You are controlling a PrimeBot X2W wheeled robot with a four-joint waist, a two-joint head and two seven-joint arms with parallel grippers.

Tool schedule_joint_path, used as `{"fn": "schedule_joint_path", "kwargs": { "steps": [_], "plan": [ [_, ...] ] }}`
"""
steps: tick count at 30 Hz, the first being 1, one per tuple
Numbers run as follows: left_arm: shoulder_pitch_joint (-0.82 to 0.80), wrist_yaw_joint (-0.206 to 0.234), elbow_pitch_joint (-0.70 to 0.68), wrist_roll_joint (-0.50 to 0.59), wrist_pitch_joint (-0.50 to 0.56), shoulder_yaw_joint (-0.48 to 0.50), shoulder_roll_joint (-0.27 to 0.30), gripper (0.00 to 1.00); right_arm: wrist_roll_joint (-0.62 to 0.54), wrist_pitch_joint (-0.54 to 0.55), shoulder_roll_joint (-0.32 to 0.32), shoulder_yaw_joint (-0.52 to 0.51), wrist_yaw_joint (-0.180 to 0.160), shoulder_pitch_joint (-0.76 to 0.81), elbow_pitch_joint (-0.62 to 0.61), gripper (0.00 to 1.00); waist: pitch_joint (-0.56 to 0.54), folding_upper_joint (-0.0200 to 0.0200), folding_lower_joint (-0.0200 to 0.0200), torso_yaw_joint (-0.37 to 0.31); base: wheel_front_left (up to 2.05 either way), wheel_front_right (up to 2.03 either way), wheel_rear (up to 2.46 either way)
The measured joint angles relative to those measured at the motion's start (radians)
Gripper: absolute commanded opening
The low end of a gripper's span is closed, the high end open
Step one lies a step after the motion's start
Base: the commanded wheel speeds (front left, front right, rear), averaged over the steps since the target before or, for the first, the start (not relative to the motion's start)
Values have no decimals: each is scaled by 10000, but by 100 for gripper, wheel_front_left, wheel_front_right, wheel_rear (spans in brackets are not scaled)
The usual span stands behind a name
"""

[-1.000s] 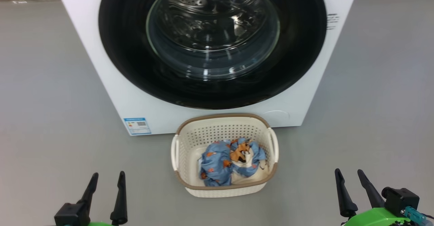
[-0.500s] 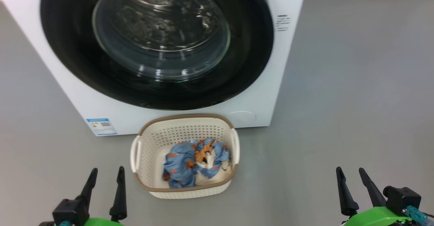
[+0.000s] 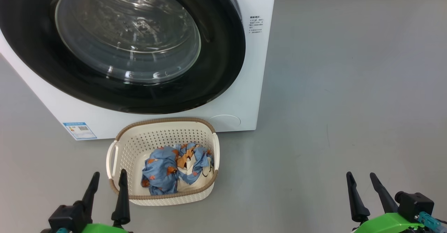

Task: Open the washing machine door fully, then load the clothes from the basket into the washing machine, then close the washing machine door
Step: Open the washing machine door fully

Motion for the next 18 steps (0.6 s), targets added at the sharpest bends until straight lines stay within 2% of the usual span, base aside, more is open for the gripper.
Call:
{"fn": "schedule_joint_path", "kwargs": {
  "steps": [7,8,9,10,18],
  "plan": [
    [-2,0,-4,-94,0,-82,6,100,25,0,-15,92,0,-9,-15,99,51,0,0,53,3,3,-7],
    [-2,0,-2,-125,0,-115,6,100,38,0,-21,163,0,-14,-21,40,56,0,0,64,0,0,0],
    [-3,0,-2,-169,0,-150,6,100,38,0,-42,263,0,-26,-50,27,62,0,0,75,0,0,0],
    [-3,0,-2,-178,0,-182,6,100,40,0,-65,341,0,-81,-61,0,73,0,0,84,0,0,0],
    [-39,0,-2,-347,0,-309,8,100,767,0,-73,696,0,-904,-357,0,186,0,0,200,0,0,0]
  ]
}}
